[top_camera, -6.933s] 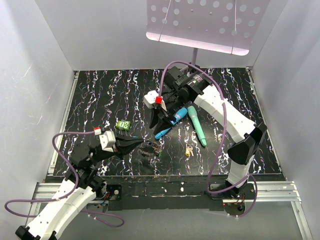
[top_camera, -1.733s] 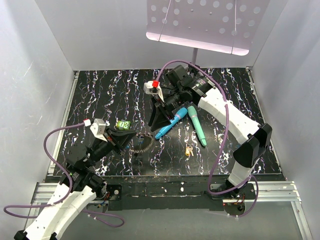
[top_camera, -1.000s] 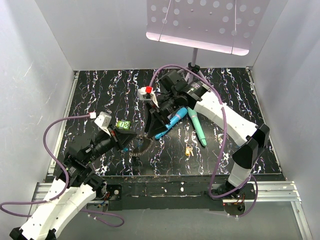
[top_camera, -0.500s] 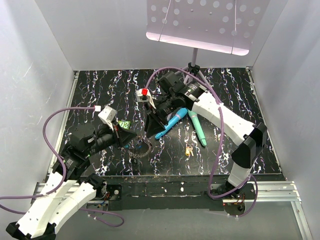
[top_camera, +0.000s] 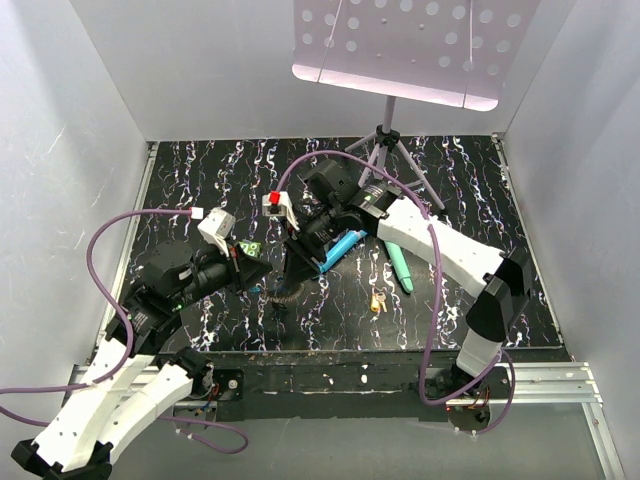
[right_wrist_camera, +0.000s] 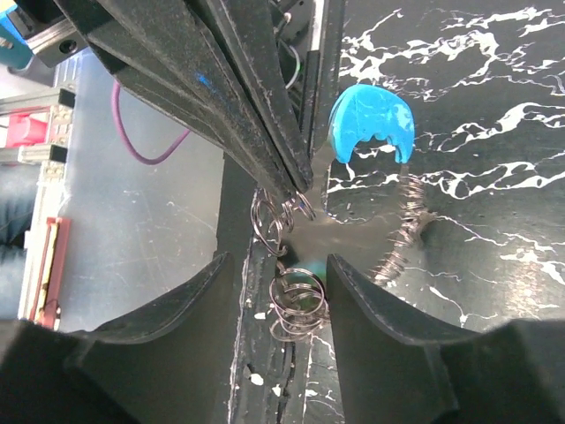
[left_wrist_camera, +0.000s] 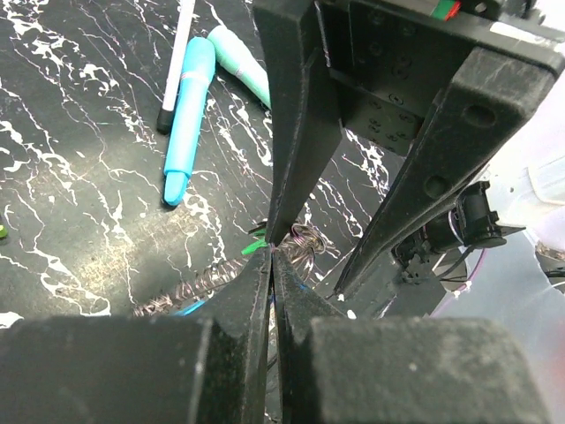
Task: Put the keys on the keyring
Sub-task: Adjust the keyring.
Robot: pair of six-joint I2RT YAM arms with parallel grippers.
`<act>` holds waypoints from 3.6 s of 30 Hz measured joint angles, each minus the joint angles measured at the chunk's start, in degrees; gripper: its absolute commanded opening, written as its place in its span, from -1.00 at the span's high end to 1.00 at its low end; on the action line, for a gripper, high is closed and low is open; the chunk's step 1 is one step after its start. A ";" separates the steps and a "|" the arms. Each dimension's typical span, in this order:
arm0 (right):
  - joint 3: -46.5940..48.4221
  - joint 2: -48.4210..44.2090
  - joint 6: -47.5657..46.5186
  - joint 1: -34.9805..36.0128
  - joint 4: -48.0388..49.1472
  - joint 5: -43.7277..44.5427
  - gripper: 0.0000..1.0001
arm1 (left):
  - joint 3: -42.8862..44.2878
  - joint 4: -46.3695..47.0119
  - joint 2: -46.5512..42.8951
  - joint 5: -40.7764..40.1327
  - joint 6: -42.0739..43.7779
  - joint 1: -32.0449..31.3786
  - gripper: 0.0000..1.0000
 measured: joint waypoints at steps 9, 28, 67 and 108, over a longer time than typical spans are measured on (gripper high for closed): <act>-0.98 -1.66 -0.17 0.50 1.09 2.60 0.21 | 0.11 -0.22 0.55 -1.09 -1.27 0.00 1.00; -0.96 -1.66 -0.63 3.50 2.47 10.08 0.23 | 0.11 -0.81 0.11 -3.32 -4.13 0.00 1.00; -0.76 -0.66 3.30 3.69 3.43 11.54 0.97 | -2.60 0.11 -1.40 -3.78 -5.29 0.00 1.00; -1.90 -0.66 6.88 2.32 4.79 8.09 0.97 | -0.28 -3.17 2.95 -4.04 -1.05 0.00 1.00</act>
